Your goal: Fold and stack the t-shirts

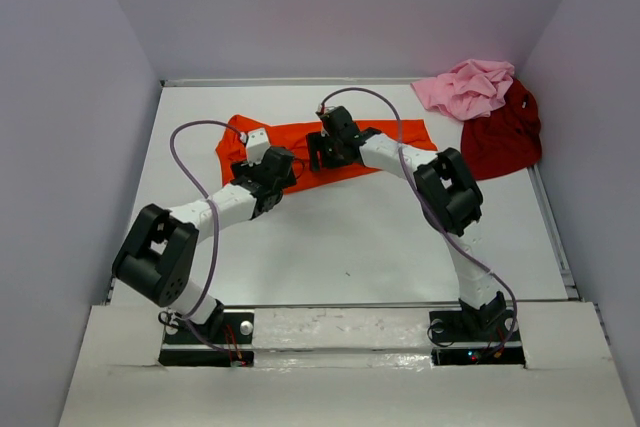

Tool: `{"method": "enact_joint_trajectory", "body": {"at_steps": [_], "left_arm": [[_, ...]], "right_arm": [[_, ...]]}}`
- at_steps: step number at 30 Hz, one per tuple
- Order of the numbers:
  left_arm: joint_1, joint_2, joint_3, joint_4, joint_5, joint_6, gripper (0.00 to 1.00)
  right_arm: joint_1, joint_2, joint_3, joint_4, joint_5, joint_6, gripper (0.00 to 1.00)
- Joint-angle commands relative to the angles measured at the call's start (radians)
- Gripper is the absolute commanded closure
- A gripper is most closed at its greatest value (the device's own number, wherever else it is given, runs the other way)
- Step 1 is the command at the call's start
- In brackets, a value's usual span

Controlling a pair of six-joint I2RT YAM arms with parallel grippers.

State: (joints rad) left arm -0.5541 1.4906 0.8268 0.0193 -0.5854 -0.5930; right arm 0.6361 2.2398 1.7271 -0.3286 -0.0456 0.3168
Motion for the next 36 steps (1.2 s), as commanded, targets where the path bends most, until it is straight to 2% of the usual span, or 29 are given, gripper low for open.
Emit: {"method": "enact_joint_trajectory", "body": {"at_steps": [1,8,21,31,36], "left_arm": [[0.003,0.056,0.046,0.004,0.021,0.024,0.02],[0.020,0.166,0.117,-0.053,0.062,0.018,0.03],[0.074,0.252,0.140,-0.071,0.102,0.016,0.03],[0.075,0.249,0.124,-0.064,0.101,0.022,0.03],[0.075,0.253,0.124,-0.062,0.096,0.024,0.04]], "right_arm": [[-0.001,-0.032,0.049,-0.009,0.007,-0.015,0.28],[-0.001,-0.057,0.057,-0.021,0.015,-0.018,0.29],[-0.001,-0.082,0.112,-0.070,0.039,-0.056,0.28],[-0.019,0.033,0.150,-0.081,0.036,-0.038,0.28],[-0.019,0.004,0.123,-0.072,0.033,-0.028,0.28]]}}
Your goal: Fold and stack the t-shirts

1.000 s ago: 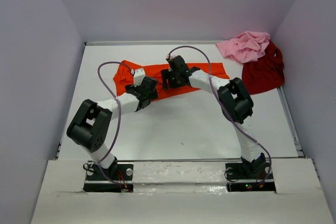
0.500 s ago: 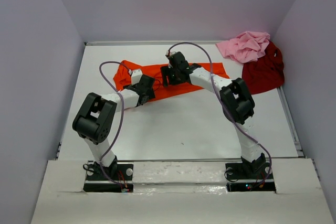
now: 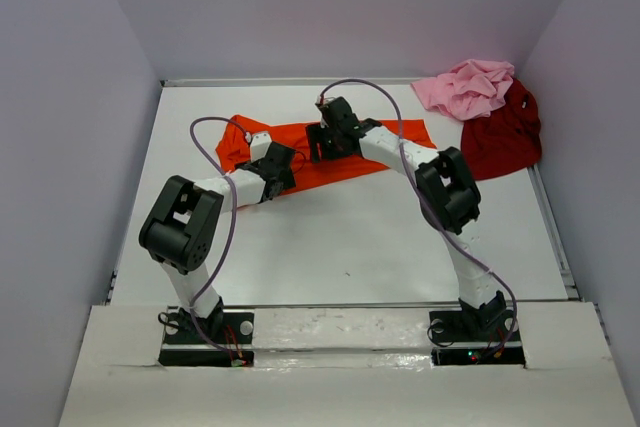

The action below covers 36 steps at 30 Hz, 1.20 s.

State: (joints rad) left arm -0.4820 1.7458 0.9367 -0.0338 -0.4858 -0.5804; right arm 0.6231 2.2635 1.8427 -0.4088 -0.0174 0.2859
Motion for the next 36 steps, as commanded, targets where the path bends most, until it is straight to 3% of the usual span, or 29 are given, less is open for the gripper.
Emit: {"method": "enact_joint_trajectory", "body": {"at_steps": [1,16,36], "left_arm": [[0.003,0.001,0.014,-0.009,-0.004,0.013,0.03],[0.002,-0.034,0.004,-0.011,-0.005,0.011,0.04],[0.002,-0.035,-0.001,-0.005,-0.002,0.013,0.04]], "right_arm": [[-0.006,-0.025,0.001,0.008,0.010,-0.001,0.28],[-0.016,0.045,-0.005,0.016,0.011,0.021,0.29],[-0.016,-0.127,-0.200,0.057,0.008,0.062,0.29]]}}
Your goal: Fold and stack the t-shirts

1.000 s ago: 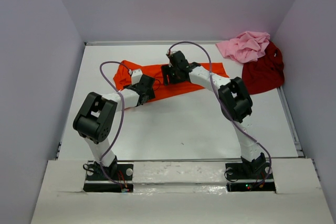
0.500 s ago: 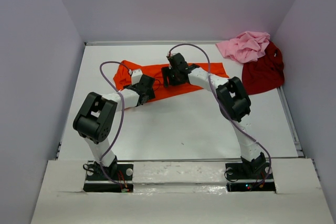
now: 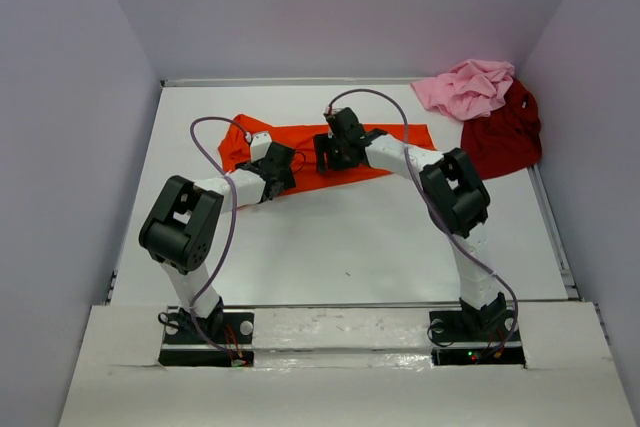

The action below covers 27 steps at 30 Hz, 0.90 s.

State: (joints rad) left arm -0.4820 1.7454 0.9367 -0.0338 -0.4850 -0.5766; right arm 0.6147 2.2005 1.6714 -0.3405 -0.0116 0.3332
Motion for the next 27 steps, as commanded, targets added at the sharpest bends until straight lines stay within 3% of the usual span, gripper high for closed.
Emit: {"method": "enact_joint_trajectory", "body": {"at_steps": [1,10,27], "left_arm": [[0.002,-0.034,0.001,-0.005,-0.003,0.011,0.04],[0.003,-0.029,0.002,-0.005,-0.004,0.014,0.04],[-0.003,-0.043,-0.007,-0.008,-0.009,0.020,0.04]], "right_arm": [[-0.007,-0.076,-0.032,-0.011,0.004,0.015,0.29],[-0.007,-0.091,-0.027,-0.011,0.007,0.001,0.29],[-0.016,0.071,0.102,-0.017,0.085,-0.014,0.29]]}}
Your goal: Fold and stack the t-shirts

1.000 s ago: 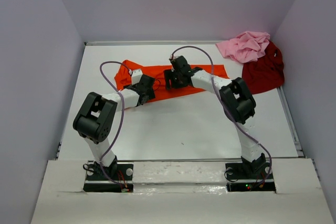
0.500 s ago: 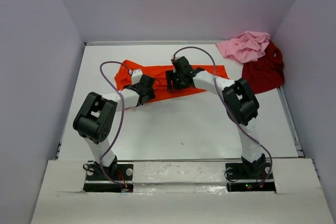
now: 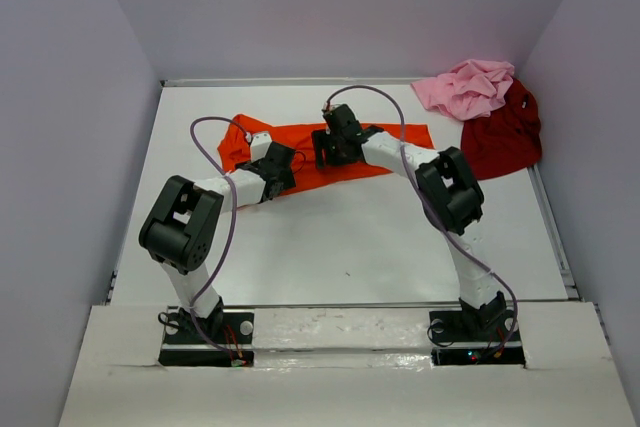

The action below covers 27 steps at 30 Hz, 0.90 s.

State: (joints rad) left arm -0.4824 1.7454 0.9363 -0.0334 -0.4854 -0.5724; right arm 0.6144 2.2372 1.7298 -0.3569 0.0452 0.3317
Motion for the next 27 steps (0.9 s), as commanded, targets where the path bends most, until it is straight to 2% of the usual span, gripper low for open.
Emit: {"method": "enact_joint_trajectory", "body": {"at_steps": [1,17,27], "left_arm": [[-0.002,-0.044,-0.007,-0.008,-0.009,0.016,0.04],[-0.015,-0.030,-0.008,-0.017,-0.028,0.022,0.05],[-0.015,-0.027,-0.004,-0.019,-0.032,0.025,0.05]], "right_arm": [[-0.016,0.038,0.048,0.001,0.033,-0.013,0.29],[-0.054,0.076,0.209,-0.050,0.107,-0.059,0.29],[-0.108,0.062,0.183,-0.063,0.124,-0.086,0.28]]}}
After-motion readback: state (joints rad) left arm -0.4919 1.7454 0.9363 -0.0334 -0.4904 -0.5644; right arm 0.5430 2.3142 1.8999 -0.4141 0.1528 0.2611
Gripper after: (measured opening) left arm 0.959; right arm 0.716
